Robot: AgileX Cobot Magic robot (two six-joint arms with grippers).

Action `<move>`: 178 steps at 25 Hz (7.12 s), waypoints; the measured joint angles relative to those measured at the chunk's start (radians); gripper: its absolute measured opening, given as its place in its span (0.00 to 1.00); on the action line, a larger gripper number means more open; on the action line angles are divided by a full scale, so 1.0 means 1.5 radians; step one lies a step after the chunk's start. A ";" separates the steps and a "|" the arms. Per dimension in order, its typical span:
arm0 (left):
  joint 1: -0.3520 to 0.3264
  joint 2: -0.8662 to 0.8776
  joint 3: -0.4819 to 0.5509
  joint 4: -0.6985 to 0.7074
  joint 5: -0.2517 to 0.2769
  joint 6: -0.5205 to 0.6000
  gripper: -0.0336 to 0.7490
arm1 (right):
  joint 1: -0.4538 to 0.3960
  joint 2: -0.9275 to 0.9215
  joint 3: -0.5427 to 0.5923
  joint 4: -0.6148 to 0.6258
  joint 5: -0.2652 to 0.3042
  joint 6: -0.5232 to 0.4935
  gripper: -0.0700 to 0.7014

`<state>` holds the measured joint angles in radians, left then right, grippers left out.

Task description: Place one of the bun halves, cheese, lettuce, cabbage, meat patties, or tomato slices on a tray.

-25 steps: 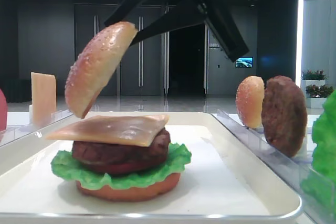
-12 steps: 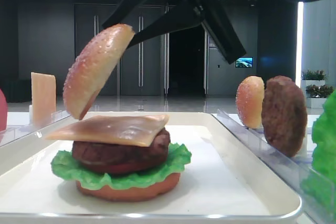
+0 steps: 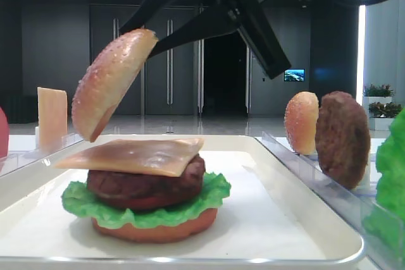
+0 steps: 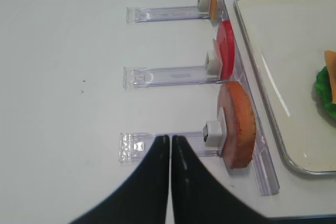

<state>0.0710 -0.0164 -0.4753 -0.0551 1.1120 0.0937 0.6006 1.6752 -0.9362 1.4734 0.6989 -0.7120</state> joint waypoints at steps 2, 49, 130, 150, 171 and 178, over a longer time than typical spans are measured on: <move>0.000 0.000 0.000 0.000 0.000 0.000 0.04 | 0.000 0.000 0.000 0.001 0.000 0.000 0.32; 0.000 0.000 0.000 0.000 0.000 0.000 0.04 | 0.000 0.029 0.000 0.012 0.030 -0.014 0.40; 0.000 0.000 0.000 0.000 0.000 0.000 0.04 | -0.023 -0.043 -0.086 -0.469 -0.026 0.317 0.62; 0.000 0.000 0.000 0.000 0.000 0.000 0.04 | -0.246 -0.051 -0.162 -0.658 0.147 0.361 0.62; 0.000 0.000 0.000 0.000 0.000 0.000 0.04 | -0.435 -0.051 -0.167 -0.851 0.236 0.361 0.62; 0.000 0.000 0.000 0.000 0.000 0.000 0.04 | -0.448 -0.051 -0.167 -0.878 0.243 0.361 0.62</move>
<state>0.0710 -0.0164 -0.4753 -0.0551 1.1120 0.0937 -0.0719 1.5982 -1.1867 0.1566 1.0640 -0.1706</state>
